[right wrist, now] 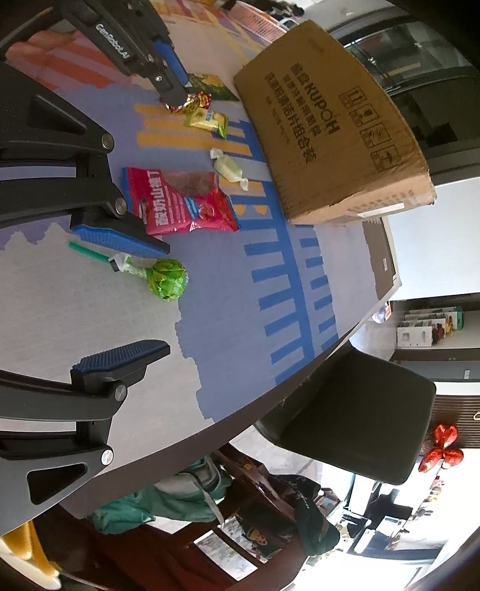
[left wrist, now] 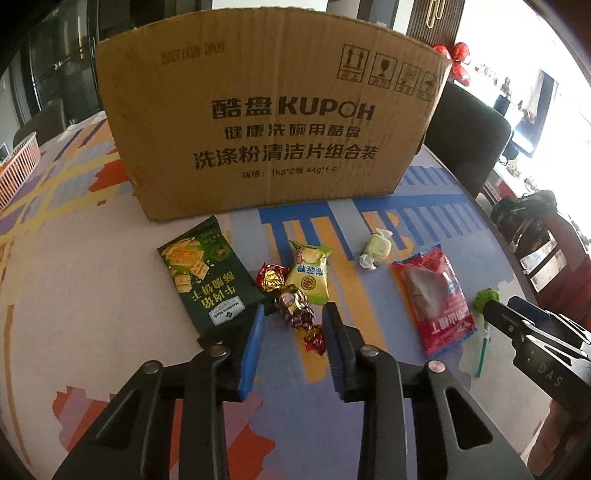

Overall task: Organize snacks
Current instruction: 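Move both open tools back toward the remaining snacks on the mat, then grasp the wrapped candies with the left tool while the right tool grasps the green lollipop, then carry candies and lollipop over the box and open both tools to drop them, then move both open tools back toward the yellow-green packet and red-pink bag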

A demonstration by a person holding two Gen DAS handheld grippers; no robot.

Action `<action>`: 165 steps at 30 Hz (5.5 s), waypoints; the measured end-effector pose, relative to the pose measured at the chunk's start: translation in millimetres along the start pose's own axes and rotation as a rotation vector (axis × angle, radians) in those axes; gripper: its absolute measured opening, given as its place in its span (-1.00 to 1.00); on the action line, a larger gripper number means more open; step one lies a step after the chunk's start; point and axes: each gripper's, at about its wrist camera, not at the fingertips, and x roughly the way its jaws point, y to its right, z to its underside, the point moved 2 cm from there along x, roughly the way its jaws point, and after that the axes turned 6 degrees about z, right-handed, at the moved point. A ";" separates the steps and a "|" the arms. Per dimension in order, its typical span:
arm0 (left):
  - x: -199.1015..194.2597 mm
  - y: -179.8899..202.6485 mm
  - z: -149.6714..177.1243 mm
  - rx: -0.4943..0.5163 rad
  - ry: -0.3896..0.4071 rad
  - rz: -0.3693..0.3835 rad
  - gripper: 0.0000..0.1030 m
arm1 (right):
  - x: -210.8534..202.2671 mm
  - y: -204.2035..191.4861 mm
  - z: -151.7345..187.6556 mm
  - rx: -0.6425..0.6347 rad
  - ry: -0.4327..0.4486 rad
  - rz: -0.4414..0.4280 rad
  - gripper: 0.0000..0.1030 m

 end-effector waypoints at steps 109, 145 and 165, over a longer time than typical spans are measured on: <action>-106.8 -33.1 -177.7 0.096 0.302 -0.115 -0.17 | -72.0 -140.9 -205.3 -0.276 0.296 -0.218 -0.03; -137.6 14.6 -74.0 0.198 0.256 0.000 -0.01 | -120.6 -68.0 -99.2 -0.213 0.350 -0.166 0.14; -65.9 10.9 -35.2 0.231 0.086 0.046 -0.02 | -47.2 -66.8 -47.8 -0.223 0.125 -0.118 0.14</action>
